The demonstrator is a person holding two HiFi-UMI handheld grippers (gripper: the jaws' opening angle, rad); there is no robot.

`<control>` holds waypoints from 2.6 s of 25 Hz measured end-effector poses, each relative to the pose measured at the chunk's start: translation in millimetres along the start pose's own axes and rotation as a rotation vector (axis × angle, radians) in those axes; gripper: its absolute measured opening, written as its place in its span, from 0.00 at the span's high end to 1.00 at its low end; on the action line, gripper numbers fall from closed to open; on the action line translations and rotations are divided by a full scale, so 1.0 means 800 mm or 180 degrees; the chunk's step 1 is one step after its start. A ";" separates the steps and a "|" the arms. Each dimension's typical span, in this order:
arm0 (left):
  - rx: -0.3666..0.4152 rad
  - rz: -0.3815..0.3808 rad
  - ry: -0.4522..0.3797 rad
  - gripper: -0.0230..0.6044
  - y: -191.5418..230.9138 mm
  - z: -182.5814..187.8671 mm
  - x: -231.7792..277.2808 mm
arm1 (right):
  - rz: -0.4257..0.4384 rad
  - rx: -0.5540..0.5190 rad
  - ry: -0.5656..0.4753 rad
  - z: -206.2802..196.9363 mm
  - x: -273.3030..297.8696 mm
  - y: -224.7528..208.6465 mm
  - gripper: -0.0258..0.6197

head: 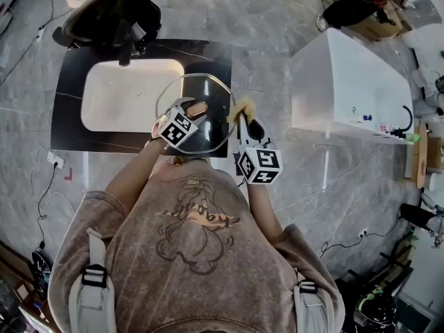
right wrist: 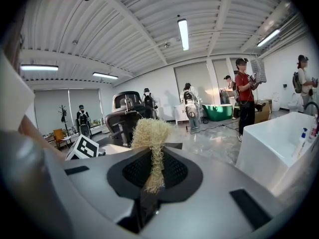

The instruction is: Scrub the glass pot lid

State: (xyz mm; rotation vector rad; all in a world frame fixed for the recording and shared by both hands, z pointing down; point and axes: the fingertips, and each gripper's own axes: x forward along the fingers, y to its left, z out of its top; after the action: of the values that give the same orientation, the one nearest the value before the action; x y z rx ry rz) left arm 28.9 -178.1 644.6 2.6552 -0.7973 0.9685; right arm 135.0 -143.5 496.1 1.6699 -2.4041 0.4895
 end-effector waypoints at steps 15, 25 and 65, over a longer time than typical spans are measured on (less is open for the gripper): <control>0.0129 -0.0001 0.0122 0.66 -0.007 -0.001 0.006 | 0.0030 0.0019 0.0052 -0.010 0.007 0.006 0.90; 0.0104 -0.0065 0.0214 0.67 -0.007 -0.002 0.006 | -0.0004 0.0038 0.0066 -0.015 0.005 0.004 0.90; -0.3386 -0.1900 -0.1811 0.67 0.025 0.143 -0.162 | -0.0223 -0.0085 -0.0277 0.059 -0.018 -0.044 0.90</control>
State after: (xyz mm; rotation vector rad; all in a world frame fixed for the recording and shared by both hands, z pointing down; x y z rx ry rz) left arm -3.8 -181.9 473.7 1.9327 -0.3591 -0.3366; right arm 174.9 -158.8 453.4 1.7924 -2.3903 0.3798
